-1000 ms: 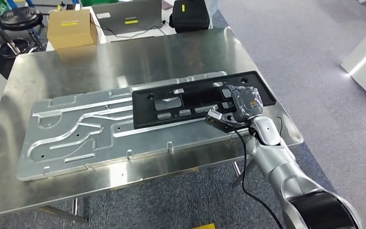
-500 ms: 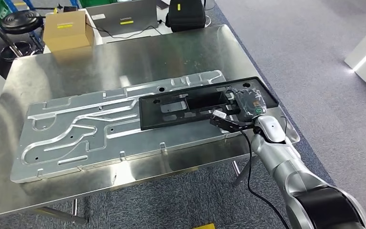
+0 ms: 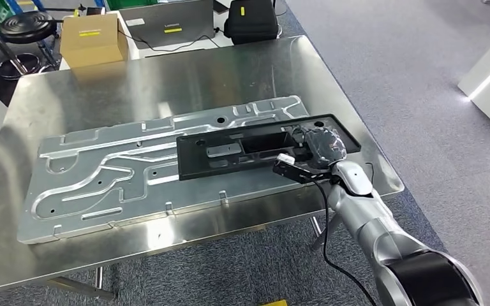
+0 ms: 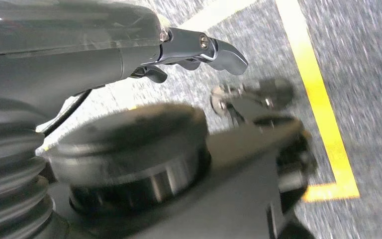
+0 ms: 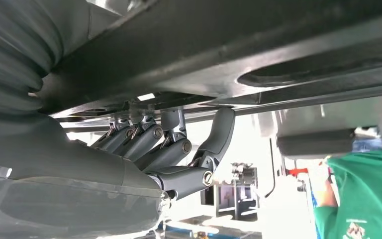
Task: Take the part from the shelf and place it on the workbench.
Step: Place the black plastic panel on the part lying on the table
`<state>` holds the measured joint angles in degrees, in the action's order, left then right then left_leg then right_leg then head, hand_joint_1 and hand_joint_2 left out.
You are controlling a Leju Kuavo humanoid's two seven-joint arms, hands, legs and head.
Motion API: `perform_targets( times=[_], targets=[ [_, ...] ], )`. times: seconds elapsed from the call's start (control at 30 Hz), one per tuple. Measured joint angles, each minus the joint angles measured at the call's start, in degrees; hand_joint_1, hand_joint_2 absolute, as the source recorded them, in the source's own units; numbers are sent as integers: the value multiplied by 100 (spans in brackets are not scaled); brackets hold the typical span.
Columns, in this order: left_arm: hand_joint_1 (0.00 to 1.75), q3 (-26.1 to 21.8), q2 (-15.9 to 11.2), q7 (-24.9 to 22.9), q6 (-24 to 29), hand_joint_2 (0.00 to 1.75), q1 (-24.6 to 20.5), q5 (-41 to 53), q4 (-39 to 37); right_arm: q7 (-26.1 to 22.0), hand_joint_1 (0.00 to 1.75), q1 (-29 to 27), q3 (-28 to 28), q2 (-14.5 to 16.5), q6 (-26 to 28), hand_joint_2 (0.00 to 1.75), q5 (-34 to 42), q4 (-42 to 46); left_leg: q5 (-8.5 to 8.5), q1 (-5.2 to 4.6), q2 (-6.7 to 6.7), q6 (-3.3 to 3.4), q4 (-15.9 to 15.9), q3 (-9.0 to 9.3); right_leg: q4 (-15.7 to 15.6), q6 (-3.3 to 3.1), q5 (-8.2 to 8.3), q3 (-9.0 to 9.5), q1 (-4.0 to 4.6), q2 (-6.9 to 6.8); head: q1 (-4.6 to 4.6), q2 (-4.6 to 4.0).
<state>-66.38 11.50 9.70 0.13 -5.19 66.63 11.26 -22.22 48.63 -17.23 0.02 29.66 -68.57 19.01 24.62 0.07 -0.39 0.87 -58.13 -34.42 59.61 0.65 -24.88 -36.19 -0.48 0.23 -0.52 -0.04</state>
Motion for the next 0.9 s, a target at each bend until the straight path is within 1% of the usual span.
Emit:
perform_targets(
  times=[0.03, 0.07, 0.13, 0.17, 0.2, 0.23, 0.27, 0.3, 0.33, 0.37, 0.4, 0.43, 0.47, 0.5, 0.53, 0.57, 0.63, 0.67, 0.7, 0.73, 0.77, 0.8, 0.83, 0.87, 0.9],
  targets=[
    [0, -1, -2, 3, 10, 175, 2, -1, 0, -1, 44, -10, 3, 4, 0, 44, 15, -11, -21, 14, 3, 29, 33, 15, 137, 26, -97, -60, -2, 0, 2, 0],
    [0, -1, -3, 5, 20, 175, 1, -3, 0, -1, 0, -22, 8, 7, 0, 0, 33, -22, -37, 23, 7, 47, 56, 26, 398, 46, -255, -178, -10, -1, 4, 0],
    [0, -2, -6, 7, 22, 175, -2, -25, 0, -1, 0, -79, 19, 11, 1, 0, 59, -48, -38, 17, 7, 67, 56, 28, 1138, 75, -607, -521, -23, -4, 7, 0],
    [0, -2, -8, 7, 10, 175, 2, -45, 0, -1, 0, -123, 25, 13, 2, 0, 70, -61, -35, 16, 5, 70, 53, 29, 1426, 84, -694, -659, -29, -5, 7, 0],
    [0, -3, -10, 5, -8, 175, 10, -71, 0, -2, 0, -165, 30, 13, 4, 0, 79, -77, -30, 17, 2, 71, 46, 30, 1519, 90, -668, -712, -35, -6, 7, 0],
    [0, -3, -11, 4, -26, 175, 17, -95, -1, -2, 0, -193, 35, 13, 5, 0, 89, -91, -23, 18, -1, 66, 35, 32, 1391, 90, -542, -657, -40, -8, 7, 0],
    [0, -4, -12, 2, -43, 131, 21, -108, -1, -2, 0, -206, 39, 13, 7, 0, 97, -101, -12, 19, -4, 55, 19, 33, 1069, 86, -350, -503, -45, -11, 6, 0],
    [0, -4, -13, 1, -54, 87, 22, -116, -1, -3, 0, -208, 43, 14, 8, 0, 103, -107, 3, 19, -5, 36, -2, 32, 659, 76, -178, -306, -48, -15, 6, 0],
    [0, -4, -13, 1, -59, 44, 17, -117, -1, -5, 0, -208, 46, 16, 8, 0, 108, -109, 22, 9, -7, 10, -27, 27, 316, 56, -57, -137, -38, -16, 5, 0],
    [0, -4, -15, 0, -62, 0, 14, -116, 0, -7, 0, -208, 48, 18, 8, 0, 112, -109, 35, 0, -8, -15, -42, 22, 91, 33, 2, -26, -30, -14, 3, 0],
    [0, -4, -17, -4, -63, 0, 13, -113, 0, -9, 0, -211, 50, 20, 8, 0, 115, -113, 43, -6, -9, -42, -46, 18, -3, 5, 4, 17, -17, -11, 1, 0],
    [0, -4, -19, -11, -63, 0, 13, -107, 0, -11, 0, -218, 52, 22, 7, 0, 119, -116, 44, -13, -10, -71, -42, 18, -12, -29, 9, 20, -3, -6, 0, 0],
    [0, -4, -21, -19, -63, 0, 14, -101, 0, -11, 0, -223, 56, 24, 7, 0, 123, -119, 50, -8, -10, -100, -39, 16, -23, -65, 19, 23, -8, -7, -1, 0],
    [0, -4, -22, -25, -63, 0, 15, -96, 0, -12, 0, -227, 59, 28, 8, 0, 126, -122, 78, -1, -7, -131, -66, 8, -39, -97, 29, 30, -10, -10, -1, 0],
    [0, -4, -24, -31, -63, 0, 15, -93, 0, -12, 0, -229, 64, 32, 8, 0, 127, -122, 156, 4, -4, -159, -165, -30, -56, -132, 38, 38, -18, -14, -3, 0],
    [0, -4, -25, -37, -62, 0, 15, -91, 0, -12, 0, -231, 67, 35, 7, 0, 127, -124, 307, 13, 0, -183, -405, -130, -67, -161, 45, 44, -24, -18, -4, 0],
    [0, -4, -26, -56, -55, 0, 17, -92, 0, -12, 0, -248, 70, 37, 2, 0, 126, -130, 689, 23, 4, -218, -1152, -450, -68, -195, 42, 44, -17, -20, -7, 0],
    [0, -4, -26, -66, -50, 0, 18, -95, 0, -14, 0, -267, 71, 39, -3, 0, 126, -138, 822, 27, 5, -227, -1505, -610, -67, -201, 41, 43, -11, -19, -7, -1],
    [0, -4, -27, -75, -44, 0, 19, -99, 0, -17, 0, -287, 72, 40, -8, 0, 132, -148, 841, 27, 4, -228, -1667, -685, -66, -203, 40, 44, -8, -18, -7, -1],
    [0, -4, -27, -84, -38, 0, 19, -104, 0, -27, 0, -304, 74, 42, -17, 0, 151, -157, 749, 27, 5, -220, -1606, -658, -65, -203, 39, 46, -5, -15, -7, -1],
    [0, -4, -28, -89, -29, 0, 18, -109, 0, -49, 0, -313, 82, 42, -48, 0, 195, -165, 572, 26, 5, -202, -1331, -528, -63, -201, 39, 51, -2, -11, -7, -1],
    [0, -5, -28, -91, -18, 0, 17, -115, 0, -83, 0, -314, 101, 42, -107, 0, 274, -169, 363, 23, 5, -174, -921, -327, -61, -197, 37, 57, 1, -7, -6, -1],
    [0, -8, -30, -89, -1, 0, 15, -121, 0, -135, 0, -310, 139, 41, -200, 0, 396, -170, 219, 13, 5, -140, -525, -133, -57, -184, 34, 59, 11, -4, -5, -1],
    [0, -11, -30, -82, 15, 0, 12, -131, 0, -195, 0, -304, 197, 40, -323, 0, 546, -170, 130, 0, 5, -110, -237, 7, -53, -164, 35, 55, 18, -2, -4, -1],
    [0, -14, -31, -74, 28, 0, 10, -141, 0, -252, 0, -300, 279, 39, -451, 0, 707, -170, 102, -15, 4, -87, -79, 79, -52, -137, 39, 48, 20, -2, -3, -1]
  ],
)
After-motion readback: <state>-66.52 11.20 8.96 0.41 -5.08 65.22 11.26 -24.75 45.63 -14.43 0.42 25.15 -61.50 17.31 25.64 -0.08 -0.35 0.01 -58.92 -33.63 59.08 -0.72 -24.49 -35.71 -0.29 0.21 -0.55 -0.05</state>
